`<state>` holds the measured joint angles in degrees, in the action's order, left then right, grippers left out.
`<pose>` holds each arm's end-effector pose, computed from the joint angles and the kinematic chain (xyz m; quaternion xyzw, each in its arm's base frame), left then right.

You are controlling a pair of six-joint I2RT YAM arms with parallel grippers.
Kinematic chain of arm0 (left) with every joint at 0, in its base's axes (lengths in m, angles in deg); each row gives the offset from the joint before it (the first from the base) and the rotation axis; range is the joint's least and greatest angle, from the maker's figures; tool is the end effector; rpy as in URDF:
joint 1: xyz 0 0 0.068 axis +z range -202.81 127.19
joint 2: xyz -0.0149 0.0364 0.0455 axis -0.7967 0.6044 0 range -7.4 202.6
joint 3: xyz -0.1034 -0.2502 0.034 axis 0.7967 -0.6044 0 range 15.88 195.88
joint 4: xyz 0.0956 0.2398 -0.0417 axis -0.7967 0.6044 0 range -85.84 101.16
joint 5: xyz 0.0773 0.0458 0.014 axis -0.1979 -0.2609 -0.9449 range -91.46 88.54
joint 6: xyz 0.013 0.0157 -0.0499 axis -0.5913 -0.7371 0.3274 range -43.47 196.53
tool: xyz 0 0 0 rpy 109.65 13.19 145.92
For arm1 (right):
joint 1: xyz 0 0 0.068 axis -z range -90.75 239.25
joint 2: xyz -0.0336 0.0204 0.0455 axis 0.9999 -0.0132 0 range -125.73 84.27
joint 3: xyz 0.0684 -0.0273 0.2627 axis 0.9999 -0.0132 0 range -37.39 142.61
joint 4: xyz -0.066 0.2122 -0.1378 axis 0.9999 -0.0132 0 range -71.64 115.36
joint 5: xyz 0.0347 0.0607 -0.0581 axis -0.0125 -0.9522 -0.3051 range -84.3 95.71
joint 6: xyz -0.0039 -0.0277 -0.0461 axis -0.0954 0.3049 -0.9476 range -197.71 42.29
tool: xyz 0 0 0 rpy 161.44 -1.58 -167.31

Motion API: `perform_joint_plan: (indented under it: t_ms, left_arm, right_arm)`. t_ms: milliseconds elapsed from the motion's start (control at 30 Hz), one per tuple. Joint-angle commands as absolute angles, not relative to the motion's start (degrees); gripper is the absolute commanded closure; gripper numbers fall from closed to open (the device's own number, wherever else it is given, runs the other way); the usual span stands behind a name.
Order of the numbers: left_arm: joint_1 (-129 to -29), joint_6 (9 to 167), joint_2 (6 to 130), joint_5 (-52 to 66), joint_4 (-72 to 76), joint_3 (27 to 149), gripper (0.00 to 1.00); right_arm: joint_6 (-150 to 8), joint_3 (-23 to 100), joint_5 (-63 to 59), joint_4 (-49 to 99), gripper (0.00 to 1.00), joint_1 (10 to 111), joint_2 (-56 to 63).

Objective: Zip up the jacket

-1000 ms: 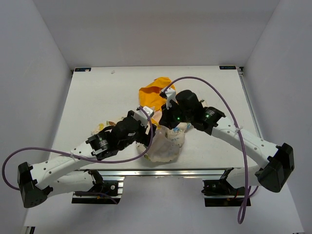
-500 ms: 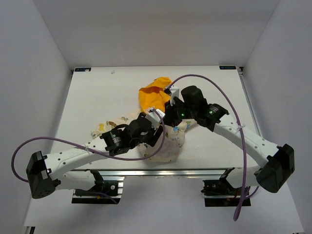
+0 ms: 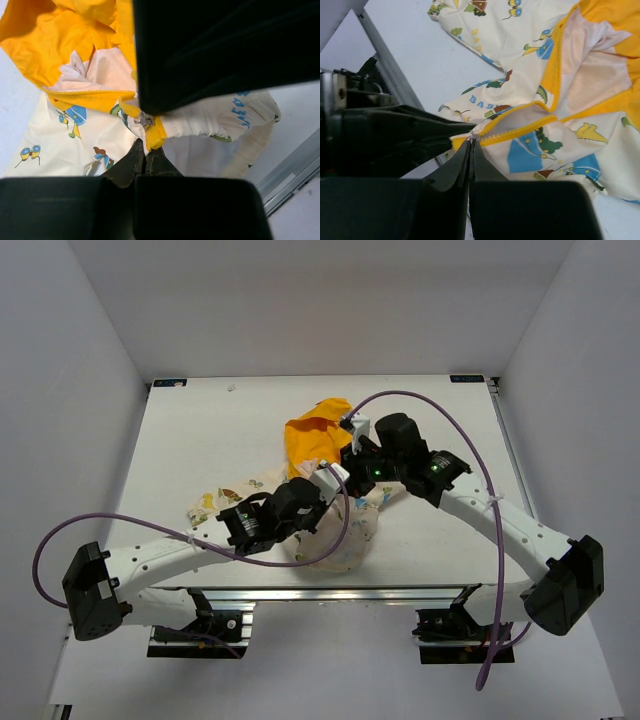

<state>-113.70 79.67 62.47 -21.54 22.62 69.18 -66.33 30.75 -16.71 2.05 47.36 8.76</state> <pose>0.1416 -0.2292 0.2874 0.3514 0.8038 -0.1098 0.4673 0.2117 0.2081 0.3427 -0.3171 0.7971 0.3685 0.3583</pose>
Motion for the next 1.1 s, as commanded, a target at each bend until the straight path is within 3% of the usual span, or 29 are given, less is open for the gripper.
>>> perform_joint_plan:
  t_ms: [0,133,433,533,733,1067]
  left_arm:
    - [-114.0,79.4,58.5,-19.4,19.2,69.3,1.0]
    - [-114.1,79.2,55.5,-17.4,19.3,68.8,1.0]
    - [-114.2,80.0,55.2,-18.4,26.8,71.9,1.0]
    - [-114.2,80.6,54.8,-17.9,28.9,73.1,1.0]
    - [-114.2,85.3,52.3,-15.4,33.2,70.6,1.0]
    - [-114.2,95.0,48.2,-4.6,26.8,58.9,1.0]
  right_arm:
    - [-68.1,32.7,-13.7,3.3,1.0,47.5,7.3]
    - [-70.9,33.4,-3.8,2.6,1.0,47.5,4.7]
    - [-77.0,33.6,0.6,8.4,1.0,47.5,-0.8]
    - [-77.4,35.5,7.8,10.2,1.0,47.5,-4.7]
    - [-80.7,44.8,16.9,14.9,1.0,49.1,-15.1]
    - [-87.1,63.1,26.4,24.7,1.0,55.3,-31.7]
